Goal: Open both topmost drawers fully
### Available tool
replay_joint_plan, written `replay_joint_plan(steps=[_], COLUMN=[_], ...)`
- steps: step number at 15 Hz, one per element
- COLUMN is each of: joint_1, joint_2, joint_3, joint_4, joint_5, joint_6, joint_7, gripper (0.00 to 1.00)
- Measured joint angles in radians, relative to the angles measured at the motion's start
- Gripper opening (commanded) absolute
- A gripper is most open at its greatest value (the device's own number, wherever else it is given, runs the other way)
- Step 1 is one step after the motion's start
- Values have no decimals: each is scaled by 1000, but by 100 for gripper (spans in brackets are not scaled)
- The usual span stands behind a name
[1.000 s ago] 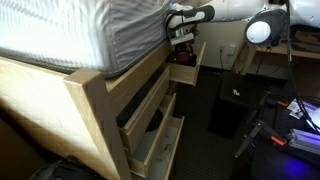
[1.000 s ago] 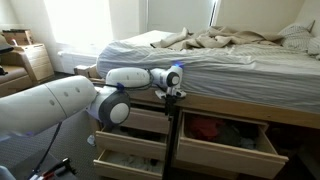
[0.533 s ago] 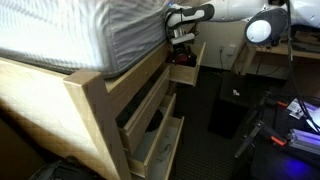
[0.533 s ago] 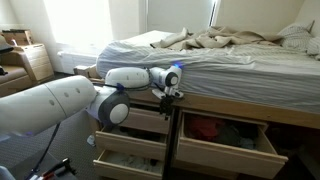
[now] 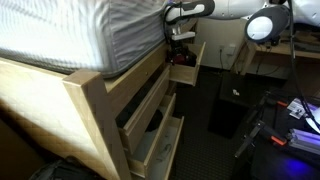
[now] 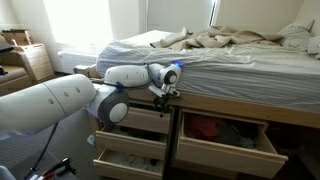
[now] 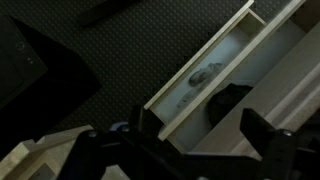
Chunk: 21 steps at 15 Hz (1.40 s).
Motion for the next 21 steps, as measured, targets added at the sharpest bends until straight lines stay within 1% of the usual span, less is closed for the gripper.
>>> replay_joint_plan(steps=[3,10,16,21], joint_1=[0,1,-3,-1], joint_2=[0,-2,0,1], joint_3=[1,-1,-3,-3], joint_4=[0,0,0,0], joint_5=[6,7,5,10], joint_6=[-1,-30,-29,-39], joint_7=[38,201,225,279], gripper=[100,100,100,100])
